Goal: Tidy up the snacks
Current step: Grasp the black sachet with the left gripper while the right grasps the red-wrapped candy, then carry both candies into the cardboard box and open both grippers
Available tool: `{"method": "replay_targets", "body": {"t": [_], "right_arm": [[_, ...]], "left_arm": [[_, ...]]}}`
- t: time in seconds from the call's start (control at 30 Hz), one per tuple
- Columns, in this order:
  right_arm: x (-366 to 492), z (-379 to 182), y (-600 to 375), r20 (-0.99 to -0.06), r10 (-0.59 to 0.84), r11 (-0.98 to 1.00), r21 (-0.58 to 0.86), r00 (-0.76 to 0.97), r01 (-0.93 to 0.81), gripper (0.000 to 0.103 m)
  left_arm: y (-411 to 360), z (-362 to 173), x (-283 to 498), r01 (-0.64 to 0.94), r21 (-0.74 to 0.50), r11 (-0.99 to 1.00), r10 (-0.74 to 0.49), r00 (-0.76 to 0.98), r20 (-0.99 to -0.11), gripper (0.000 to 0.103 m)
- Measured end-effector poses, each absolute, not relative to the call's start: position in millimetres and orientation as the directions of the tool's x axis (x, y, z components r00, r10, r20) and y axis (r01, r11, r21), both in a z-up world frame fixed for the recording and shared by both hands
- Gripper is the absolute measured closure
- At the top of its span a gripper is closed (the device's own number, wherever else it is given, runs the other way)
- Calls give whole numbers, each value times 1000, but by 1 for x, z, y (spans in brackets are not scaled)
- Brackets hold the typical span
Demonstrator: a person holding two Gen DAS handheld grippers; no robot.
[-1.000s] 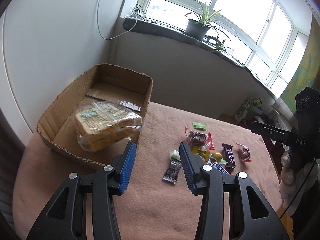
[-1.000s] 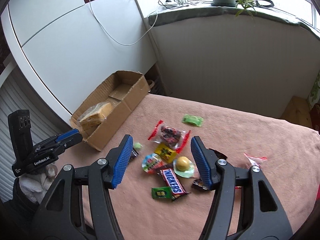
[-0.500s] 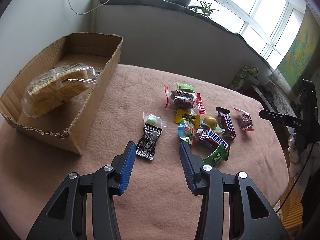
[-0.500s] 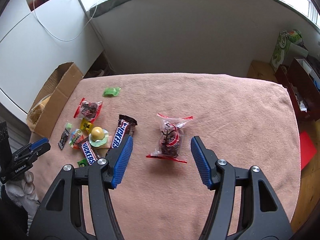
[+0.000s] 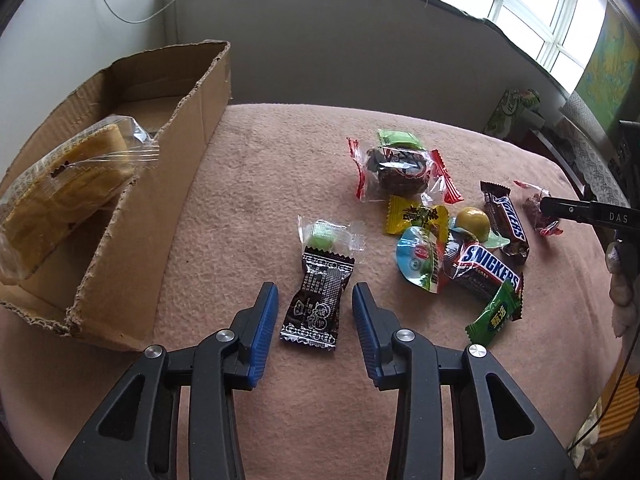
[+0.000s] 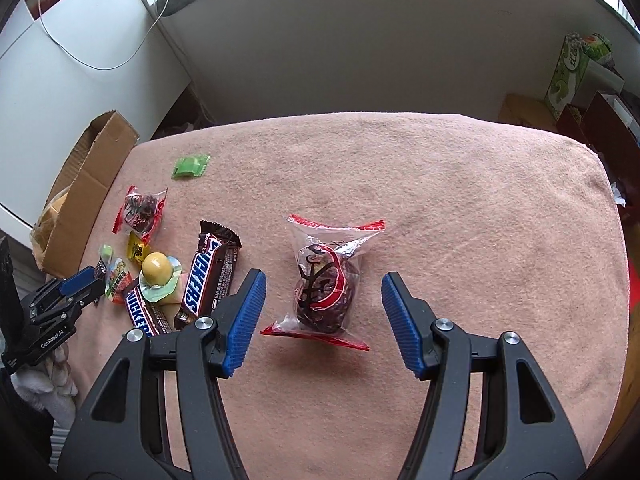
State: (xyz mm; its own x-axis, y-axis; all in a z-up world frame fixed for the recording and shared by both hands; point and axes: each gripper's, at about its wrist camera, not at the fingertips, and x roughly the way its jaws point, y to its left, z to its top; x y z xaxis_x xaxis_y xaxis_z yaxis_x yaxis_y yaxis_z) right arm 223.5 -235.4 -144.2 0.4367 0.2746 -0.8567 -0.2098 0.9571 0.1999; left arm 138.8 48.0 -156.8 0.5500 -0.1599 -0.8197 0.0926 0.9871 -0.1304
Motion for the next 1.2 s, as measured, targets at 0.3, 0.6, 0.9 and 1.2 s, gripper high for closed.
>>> {"method": "replay_targets", "body": {"t": [0.3,0.6,0.9,1.2], "right_arm": [[226,-154,-222,-877,253,956,161,409,-246,67],[216,-146,-227,-858,266,953,167,439,-251,69],[197,-100,-214,-802,325,934,188,501,-304,69],[191,-54,-153,-743,418,883,198,523,-425,69]], "left_arm": [[41,-157,136,125,-83,989,-139,565,-813,81],[39,-150,126,121,-113,986,-163,579,-799,81],[55,-118,112,110,-167,980,-199,631,-750,81],[110,-85,104,16,-186,982,-142,711,-688,81]]}}
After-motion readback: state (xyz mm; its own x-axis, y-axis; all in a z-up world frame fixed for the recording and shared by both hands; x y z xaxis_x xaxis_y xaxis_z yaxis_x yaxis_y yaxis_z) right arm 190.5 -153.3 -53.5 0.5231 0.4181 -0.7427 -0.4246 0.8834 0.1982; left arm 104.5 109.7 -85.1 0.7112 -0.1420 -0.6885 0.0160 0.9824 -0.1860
